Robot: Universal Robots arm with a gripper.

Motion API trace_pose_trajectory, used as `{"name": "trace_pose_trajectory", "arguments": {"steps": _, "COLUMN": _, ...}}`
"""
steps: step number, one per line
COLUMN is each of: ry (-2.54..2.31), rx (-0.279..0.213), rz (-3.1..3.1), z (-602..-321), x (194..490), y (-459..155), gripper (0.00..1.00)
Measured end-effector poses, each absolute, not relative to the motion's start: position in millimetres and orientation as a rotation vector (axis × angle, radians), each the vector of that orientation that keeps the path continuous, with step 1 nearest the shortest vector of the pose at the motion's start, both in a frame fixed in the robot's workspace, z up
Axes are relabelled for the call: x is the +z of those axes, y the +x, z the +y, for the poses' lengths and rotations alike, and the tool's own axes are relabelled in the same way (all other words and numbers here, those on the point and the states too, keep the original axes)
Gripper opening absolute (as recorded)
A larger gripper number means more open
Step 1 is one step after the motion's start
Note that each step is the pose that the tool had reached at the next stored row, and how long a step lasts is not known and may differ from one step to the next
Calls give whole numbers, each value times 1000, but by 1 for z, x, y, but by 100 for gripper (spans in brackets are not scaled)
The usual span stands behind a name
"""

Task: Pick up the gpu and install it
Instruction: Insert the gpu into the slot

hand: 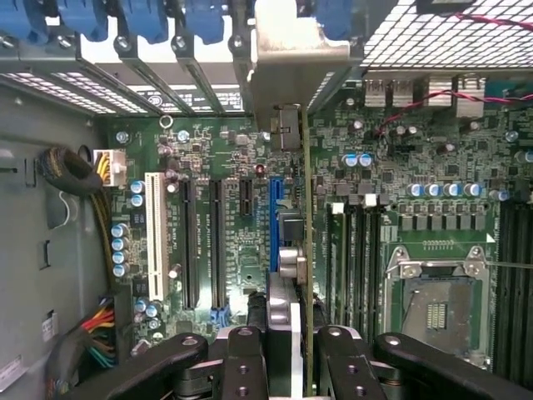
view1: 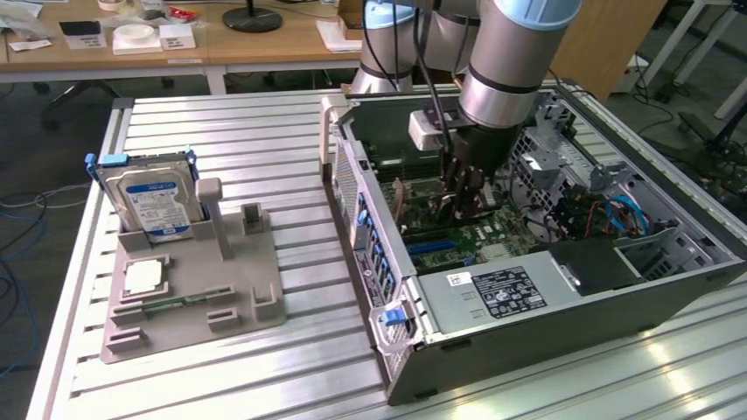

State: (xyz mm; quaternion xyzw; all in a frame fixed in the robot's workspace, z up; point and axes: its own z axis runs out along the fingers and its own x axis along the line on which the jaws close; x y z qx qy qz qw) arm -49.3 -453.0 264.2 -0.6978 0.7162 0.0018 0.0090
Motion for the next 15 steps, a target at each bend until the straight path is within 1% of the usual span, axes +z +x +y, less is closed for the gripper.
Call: {"name": "trace_pose_trajectory", "arguments": {"steps": 15, "ry": -2180, "rx": 6, "rz": 2237, "z": -454, "x": 245, "y": -53, "gripper": 28}}
